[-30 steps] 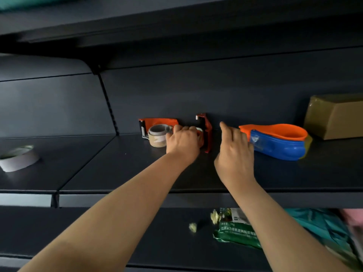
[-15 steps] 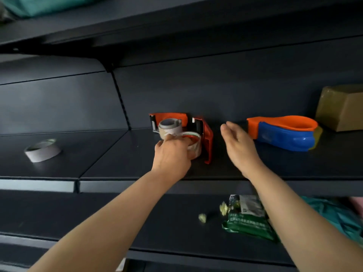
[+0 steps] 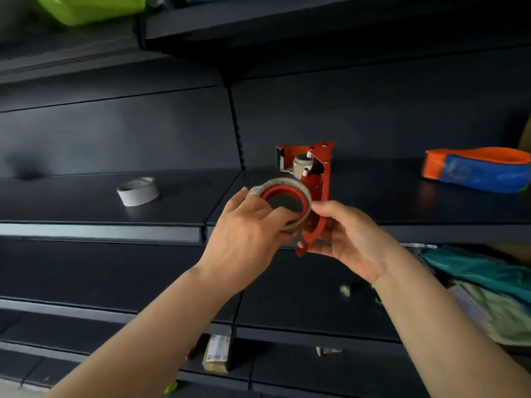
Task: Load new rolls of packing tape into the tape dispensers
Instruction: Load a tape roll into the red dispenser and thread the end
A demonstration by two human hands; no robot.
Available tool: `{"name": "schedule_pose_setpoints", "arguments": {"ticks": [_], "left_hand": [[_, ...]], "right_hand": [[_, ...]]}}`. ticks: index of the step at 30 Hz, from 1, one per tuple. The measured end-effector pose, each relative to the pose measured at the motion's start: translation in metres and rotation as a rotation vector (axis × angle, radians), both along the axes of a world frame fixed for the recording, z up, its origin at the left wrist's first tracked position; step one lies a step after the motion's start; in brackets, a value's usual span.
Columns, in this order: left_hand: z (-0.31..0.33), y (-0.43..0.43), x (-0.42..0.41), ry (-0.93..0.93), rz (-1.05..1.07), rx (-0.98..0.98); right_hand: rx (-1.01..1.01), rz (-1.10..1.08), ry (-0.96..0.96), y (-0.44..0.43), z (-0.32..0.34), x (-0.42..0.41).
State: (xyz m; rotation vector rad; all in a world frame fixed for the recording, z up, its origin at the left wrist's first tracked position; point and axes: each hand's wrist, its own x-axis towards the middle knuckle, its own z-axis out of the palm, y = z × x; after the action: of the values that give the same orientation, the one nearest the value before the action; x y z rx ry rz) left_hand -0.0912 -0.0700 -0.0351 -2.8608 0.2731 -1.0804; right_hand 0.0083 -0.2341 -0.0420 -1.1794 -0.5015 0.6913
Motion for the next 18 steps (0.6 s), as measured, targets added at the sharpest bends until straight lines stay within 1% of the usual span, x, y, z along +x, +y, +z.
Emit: {"name": "schedule_pose_setpoints", "arguments": {"ticks": [3,4,5,6,8,9,10,12,15,16,18], "left_hand": [[-0.005,0.02,-0.021,0.016,-0.012,-0.025],[-0.007,0.026,-0.027,-0.005,-0.036,-0.062],[-0.009,0.031,-0.033,-0.04,-0.07,-0.139],[-0.009,0.034,-0.041,-0.088,-0.087,-0.279],[0.0,0.041,-0.055,-0.179,-0.057,-0.683],[0.005,0.045,-0.059,-0.189,-0.041,-0.857],[0.01,0.049,-0.061,-0.168,-0.019,-0.936],[0.015,0.06,-0.063,-0.074,0.031,-0.872],[0.008,0.071,-0.058,0.11,0.124,-0.762],[0.003,0.075,-0.054,0.148,0.139,-0.757],[-0.006,0.081,-0.048,0.15,0.163,-0.75]], "right_hand": [[0.018,-0.05,0.012,0.016,-0.007,-0.02],[0.025,-0.06,0.015,0.022,-0.009,-0.026],[0.03,-0.073,0.013,0.026,-0.012,-0.031],[0.034,-0.095,0.013,0.031,-0.013,-0.036],[0.043,-0.191,0.021,0.036,-0.017,-0.043],[0.047,-0.244,0.026,0.038,-0.018,-0.045],[0.051,-0.284,0.037,0.039,-0.019,-0.049],[0.061,-0.327,0.047,0.041,-0.019,-0.055],[0.067,-0.358,-0.009,0.046,-0.015,-0.063],[0.066,-0.361,-0.034,0.048,-0.014,-0.065],[0.06,-0.357,-0.069,0.055,-0.012,-0.066]]}}
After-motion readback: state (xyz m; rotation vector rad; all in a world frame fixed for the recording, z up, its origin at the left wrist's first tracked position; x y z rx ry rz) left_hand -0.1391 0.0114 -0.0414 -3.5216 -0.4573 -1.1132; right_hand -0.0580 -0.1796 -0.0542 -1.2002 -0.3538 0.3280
